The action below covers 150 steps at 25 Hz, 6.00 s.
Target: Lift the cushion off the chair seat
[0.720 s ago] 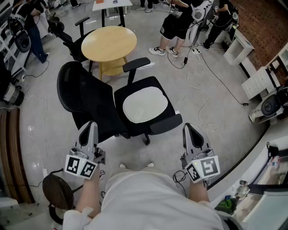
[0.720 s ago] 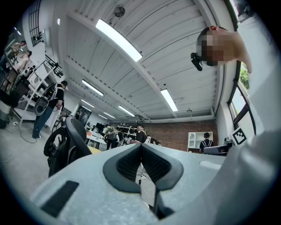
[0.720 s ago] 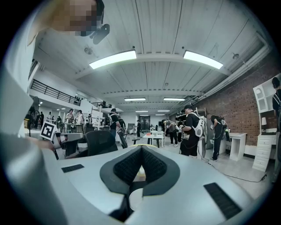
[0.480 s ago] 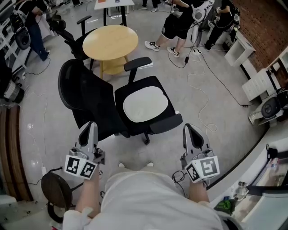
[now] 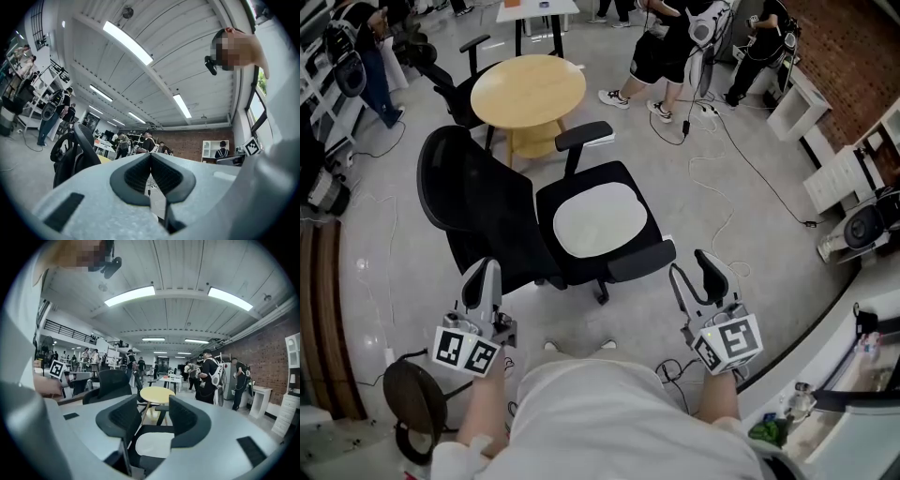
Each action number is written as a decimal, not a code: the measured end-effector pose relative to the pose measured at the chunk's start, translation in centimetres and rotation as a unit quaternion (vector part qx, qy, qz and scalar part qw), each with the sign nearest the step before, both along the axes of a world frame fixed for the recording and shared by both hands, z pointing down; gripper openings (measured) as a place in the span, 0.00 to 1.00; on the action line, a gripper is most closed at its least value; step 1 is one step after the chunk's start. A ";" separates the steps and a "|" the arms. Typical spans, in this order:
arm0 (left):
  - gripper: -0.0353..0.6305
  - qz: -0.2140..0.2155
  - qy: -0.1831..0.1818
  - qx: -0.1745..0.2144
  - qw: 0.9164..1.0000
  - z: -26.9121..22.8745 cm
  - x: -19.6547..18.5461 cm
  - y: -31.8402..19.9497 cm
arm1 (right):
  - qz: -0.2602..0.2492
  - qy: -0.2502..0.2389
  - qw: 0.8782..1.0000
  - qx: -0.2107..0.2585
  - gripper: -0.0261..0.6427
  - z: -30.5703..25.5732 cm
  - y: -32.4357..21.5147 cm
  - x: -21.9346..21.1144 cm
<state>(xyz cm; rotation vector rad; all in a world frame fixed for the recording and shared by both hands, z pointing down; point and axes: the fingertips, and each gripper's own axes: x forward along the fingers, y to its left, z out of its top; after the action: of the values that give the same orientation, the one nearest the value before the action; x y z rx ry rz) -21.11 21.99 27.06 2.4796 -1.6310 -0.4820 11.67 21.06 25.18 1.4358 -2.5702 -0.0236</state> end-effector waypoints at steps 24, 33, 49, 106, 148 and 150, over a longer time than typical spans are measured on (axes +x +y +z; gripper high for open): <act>0.08 0.010 -0.017 -0.059 0.998 3.7 5.9 -3.1 | 0.000 0.057 0.997 -0.042 0.85 6.6 -5.1 4.6; 0.08 0.054 0.005 -0.048 0.997 5.0 6.5 -14.3 | 0.005 0.085 0.994 -0.064 0.85 7.2 -14.1 1.8; 0.08 0.109 0.017 -0.112 0.988 9.4 9.7 -26.0 | 0.006 0.094 0.988 -0.124 0.85 10.3 -24.5 1.3; 0.08 -0.003 0.045 -0.245 0.969 31.6 12.9 -32.4 | -0.184 0.293 0.877 -0.334 0.84 58.9 -49.3 -1.9; 0.08 -0.003 0.070 -0.235 0.969 30.4 12.2 -31.5 | -0.153 0.339 0.832 -0.411 0.13 62.4 -47.4 -1.0; 0.08 0.000 0.069 -0.235 0.970 30.2 12.1 -31.4 | -0.158 0.327 0.833 -0.417 0.12 62.0 -46.9 -1.0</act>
<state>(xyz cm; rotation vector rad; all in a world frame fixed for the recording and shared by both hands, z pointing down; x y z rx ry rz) -9.00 -9.41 57.30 2.0509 -1.4835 -0.2261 10.70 -25.87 87.13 0.5244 -1.8126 0.4270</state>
